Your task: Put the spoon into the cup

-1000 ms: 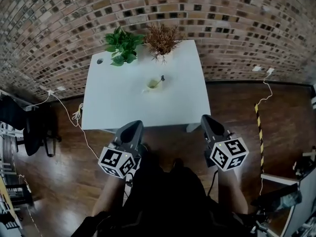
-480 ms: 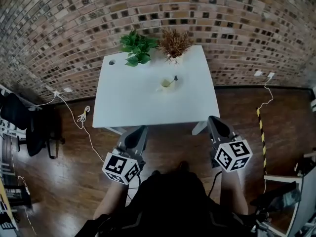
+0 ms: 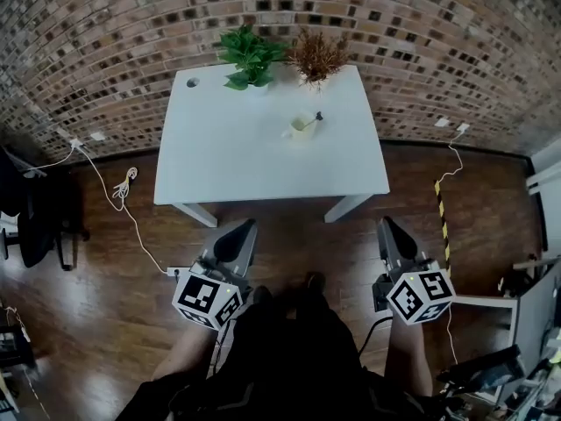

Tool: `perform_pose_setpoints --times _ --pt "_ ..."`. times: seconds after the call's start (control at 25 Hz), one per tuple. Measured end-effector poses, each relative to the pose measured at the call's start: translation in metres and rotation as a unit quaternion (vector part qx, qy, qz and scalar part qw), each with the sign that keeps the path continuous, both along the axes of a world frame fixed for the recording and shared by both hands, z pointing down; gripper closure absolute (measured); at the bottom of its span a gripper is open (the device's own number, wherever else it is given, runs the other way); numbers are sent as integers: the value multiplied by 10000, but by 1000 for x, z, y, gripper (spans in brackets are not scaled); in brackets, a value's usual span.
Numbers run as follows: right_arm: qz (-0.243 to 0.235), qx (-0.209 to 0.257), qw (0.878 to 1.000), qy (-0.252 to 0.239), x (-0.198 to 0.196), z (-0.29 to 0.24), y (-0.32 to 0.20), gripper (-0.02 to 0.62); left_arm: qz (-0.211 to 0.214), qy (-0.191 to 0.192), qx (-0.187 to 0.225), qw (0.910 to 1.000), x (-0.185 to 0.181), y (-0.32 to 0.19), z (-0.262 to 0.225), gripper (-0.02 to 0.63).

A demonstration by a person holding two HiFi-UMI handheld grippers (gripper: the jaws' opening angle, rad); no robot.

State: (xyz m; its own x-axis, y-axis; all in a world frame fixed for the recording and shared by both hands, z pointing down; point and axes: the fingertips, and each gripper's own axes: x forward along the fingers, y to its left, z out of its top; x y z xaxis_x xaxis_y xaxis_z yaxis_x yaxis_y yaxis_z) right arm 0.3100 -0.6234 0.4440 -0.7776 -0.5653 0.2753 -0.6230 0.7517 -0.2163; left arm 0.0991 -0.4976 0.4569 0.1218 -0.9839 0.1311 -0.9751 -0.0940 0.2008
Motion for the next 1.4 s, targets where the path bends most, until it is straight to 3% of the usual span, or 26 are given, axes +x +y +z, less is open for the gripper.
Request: perform_pose_setpoints --times 0.48,0.64,0.92,1.0,1.16,1.4 --pt "-381 472 9978 -266 29 -33 20 589 -393 68 35 9992 40 29 -21 612" --pt "-629 331 9964 -467 38 -36 19 589 -466 -108 80 9988 59 27 -37 612" --pt "-824 553 9942 -410 51 -40 28 591 -649 -324 -18 9974 70 36 -39 612" --pt "-906 666 9929 -383 52 -45 31 589 -645 -201 34 9977 74 36 -40 612" --pt "-772 400 9941 -646 62 -46 27 589 -627 -171 36 9979 79 36 -37 612" --pt "-591 410 9958 -560 66 -47 32 591 -644 -296 52 9975 76 39 -40 612"
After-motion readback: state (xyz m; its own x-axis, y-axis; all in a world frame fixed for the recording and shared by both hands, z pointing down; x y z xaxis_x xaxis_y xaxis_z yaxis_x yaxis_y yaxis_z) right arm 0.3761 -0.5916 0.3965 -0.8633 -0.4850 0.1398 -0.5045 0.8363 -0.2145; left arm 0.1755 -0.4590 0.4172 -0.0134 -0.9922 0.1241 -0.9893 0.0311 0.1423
